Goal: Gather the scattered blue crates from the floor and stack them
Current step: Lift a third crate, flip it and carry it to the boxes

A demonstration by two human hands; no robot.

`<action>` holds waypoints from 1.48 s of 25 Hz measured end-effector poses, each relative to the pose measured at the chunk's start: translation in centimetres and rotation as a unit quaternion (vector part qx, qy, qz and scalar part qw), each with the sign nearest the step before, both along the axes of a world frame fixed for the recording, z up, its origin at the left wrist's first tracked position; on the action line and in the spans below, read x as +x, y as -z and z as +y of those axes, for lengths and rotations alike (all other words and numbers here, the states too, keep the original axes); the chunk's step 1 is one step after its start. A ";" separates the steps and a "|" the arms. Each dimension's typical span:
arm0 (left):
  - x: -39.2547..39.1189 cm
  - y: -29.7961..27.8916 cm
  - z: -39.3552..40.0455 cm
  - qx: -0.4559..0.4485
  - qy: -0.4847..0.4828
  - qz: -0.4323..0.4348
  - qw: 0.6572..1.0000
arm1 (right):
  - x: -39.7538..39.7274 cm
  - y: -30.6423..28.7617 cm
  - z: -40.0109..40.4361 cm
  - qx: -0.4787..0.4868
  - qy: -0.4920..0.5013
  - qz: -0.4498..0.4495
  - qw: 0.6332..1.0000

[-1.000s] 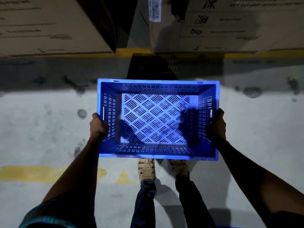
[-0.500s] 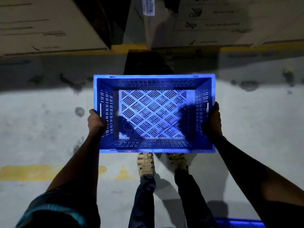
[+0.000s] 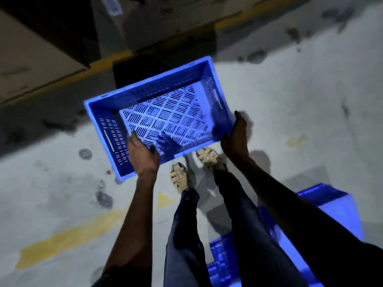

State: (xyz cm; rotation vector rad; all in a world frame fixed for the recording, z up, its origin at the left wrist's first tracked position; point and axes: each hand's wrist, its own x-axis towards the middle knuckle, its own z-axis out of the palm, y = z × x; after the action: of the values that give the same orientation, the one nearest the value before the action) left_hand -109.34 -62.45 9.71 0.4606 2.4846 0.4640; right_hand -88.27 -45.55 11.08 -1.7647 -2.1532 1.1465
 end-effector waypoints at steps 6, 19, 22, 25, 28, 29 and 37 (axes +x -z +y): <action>12.2 -7.5 1.3 0.103 0.238 -0.180 0.949 | 10.1 -6.5 -8.0 0.004 0.146 0.019 0.989; 34.1 -16.7 -2.8 -0.020 0.623 -0.275 0.732 | 33.2 -12.5 -33.5 -0.048 0.627 -0.014 0.777; 36.4 -18.7 -5.0 -0.045 0.690 -0.300 0.657 | 32.5 -14.6 -39.8 -0.062 0.717 -0.017 0.694; 37.0 -19.3 -7.1 -0.100 0.756 -0.302 0.572 | 29.0 -17.1 -46.2 -0.050 0.795 -0.010 0.605; 37.2 -18.3 -7.7 -0.116 0.823 -0.267 0.489 | 24.2 -19.7 -52.4 -0.059 0.867 -0.005 0.495; 37.4 -18.1 -7.7 -0.119 0.836 -0.255 0.471 | 22.8 -20.2 -54.2 -0.059 0.881 -0.006 0.470; 41.2 -15.1 -10.0 -0.152 0.863 -0.168 0.451 | 15.6 -18.7 -64.7 -0.117 0.932 0.136 0.316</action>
State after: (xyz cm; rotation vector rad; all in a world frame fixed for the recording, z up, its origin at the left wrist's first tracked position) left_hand -68.14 -72.45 24.85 1.9863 0.6119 -0.6829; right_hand -72.62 -110.20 29.75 -2.0360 0.9417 0.5620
